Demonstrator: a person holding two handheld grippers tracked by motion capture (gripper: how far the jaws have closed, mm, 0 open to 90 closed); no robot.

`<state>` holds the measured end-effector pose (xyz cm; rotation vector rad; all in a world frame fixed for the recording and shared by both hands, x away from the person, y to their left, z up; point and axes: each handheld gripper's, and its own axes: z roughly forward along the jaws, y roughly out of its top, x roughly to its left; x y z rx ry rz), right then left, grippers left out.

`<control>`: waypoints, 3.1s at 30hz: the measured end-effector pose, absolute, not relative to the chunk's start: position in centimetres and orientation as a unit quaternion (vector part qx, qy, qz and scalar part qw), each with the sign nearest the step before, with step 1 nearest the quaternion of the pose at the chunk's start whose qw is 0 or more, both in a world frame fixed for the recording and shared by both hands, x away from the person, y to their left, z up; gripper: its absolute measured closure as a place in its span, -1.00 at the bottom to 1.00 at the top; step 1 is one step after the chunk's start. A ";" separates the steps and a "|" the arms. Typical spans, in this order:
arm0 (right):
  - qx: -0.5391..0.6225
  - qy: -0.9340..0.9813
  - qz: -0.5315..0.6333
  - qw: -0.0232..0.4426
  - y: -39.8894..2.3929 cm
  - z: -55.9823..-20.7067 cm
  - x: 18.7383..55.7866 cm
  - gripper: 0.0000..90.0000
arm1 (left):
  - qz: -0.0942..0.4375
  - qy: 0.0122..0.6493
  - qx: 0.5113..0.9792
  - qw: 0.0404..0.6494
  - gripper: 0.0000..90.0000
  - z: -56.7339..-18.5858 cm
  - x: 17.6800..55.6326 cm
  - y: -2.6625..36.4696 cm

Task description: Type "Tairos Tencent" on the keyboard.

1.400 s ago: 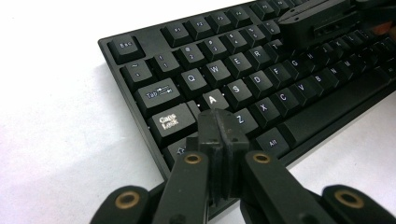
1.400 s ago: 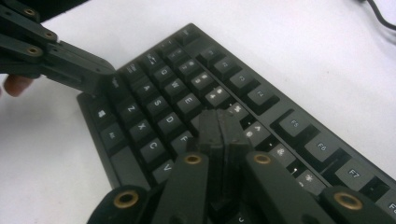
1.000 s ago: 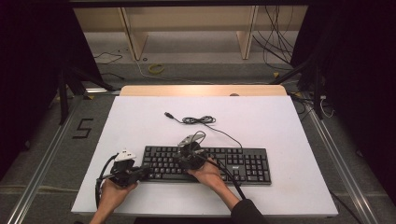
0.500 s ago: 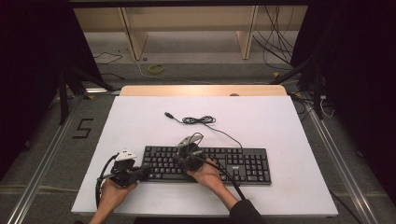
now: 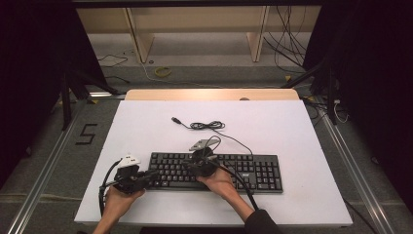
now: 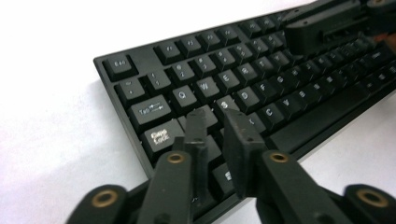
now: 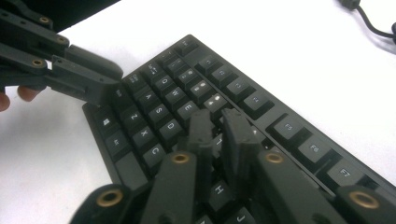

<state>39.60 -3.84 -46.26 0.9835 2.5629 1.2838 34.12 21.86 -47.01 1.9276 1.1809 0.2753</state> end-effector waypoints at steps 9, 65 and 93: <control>0.326 0.835 0.440 0.051 -5.0 -45.6 39.4 0.32 | 0.112 0.478 0.758 0.429 0.16 -46.8 34.5 21.8; 0.349 0.817 0.455 0.064 -8.4 -44.9 39.3 -0.18 | 0.111 0.463 0.792 0.382 0.99 -48.1 36.0 20.0; 0.346 0.823 0.444 0.072 -8.7 -45.1 39.2 0.69 | 0.112 0.446 0.765 0.451 -0.07 -46.8 34.6 19.9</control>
